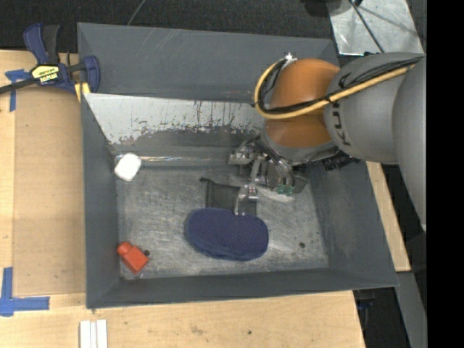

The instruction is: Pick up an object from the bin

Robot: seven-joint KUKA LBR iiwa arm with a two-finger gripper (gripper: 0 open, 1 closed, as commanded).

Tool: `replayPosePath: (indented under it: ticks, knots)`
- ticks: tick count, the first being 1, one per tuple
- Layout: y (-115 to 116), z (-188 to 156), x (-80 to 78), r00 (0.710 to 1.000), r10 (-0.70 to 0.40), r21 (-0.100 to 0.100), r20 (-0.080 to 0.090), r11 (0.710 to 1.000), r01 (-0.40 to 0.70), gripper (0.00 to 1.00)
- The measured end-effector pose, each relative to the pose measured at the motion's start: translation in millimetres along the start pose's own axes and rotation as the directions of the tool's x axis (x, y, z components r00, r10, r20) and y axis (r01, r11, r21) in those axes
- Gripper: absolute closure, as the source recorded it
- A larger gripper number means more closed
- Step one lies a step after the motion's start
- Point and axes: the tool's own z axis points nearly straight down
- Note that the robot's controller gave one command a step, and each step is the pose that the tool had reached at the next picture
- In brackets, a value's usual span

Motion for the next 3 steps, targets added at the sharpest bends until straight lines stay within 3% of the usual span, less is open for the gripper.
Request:
replayPosePath:
  ticks: [1,2,3]
  knots:
    - [-2,0,-0.6,1.0,0.002,0.003,0.001,1.0,-0.002,1.0]
    - [34,25,12.7,0.999,0.044,0.009,0.015,0.999,-0.044,1.0]
    - [45,-128,10.1,1.0,0.004,0.001,0.009,1.0,-0.004,1.0]
